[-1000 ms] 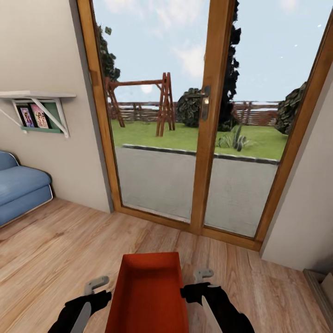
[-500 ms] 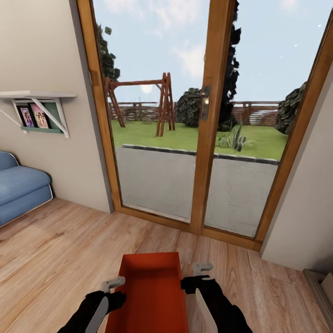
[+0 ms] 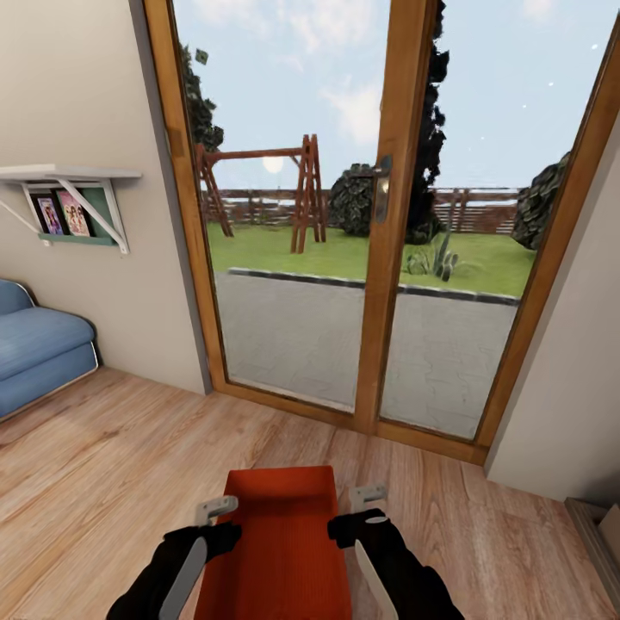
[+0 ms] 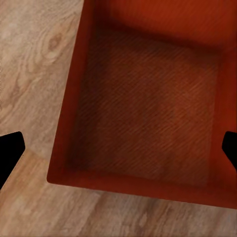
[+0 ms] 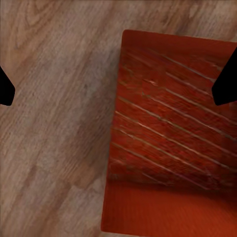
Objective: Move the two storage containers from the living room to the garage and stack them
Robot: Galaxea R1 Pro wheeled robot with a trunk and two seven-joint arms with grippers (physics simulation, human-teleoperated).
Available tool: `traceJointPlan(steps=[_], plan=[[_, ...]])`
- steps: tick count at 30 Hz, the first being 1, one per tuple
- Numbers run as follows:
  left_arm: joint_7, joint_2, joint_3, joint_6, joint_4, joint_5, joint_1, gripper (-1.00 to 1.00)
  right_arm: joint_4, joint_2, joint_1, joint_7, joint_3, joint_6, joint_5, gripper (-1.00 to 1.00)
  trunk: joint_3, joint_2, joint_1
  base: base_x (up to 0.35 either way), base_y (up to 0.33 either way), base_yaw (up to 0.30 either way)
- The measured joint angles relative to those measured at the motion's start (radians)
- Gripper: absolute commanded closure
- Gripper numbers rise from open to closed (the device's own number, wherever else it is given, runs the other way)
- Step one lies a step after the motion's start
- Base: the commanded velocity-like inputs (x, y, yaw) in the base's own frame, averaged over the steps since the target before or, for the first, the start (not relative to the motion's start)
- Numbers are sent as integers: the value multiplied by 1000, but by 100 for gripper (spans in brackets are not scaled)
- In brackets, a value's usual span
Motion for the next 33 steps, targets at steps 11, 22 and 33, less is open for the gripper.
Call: traceJointPlan(steps=[11, 22, 33], plan=[[-2, 19, -4, -5, 27, -1, 0, -100, -5, 0, 0, -1, 0, -1, 0, -100, -13, -28, 15, 0, 0, 0], [-5, 27, -1, -7, 95, -1, 0, -100, -5, 0, 0, 3, 2, -2, 0, -100, -13, -28, 15, 0, 270, 0], [0, -1, -2, -7, 86, -1, 0, -100, -5, 0, 0, 6, 1, 0, -1, -100, -12, -28, 15, 0, 33, 108]])
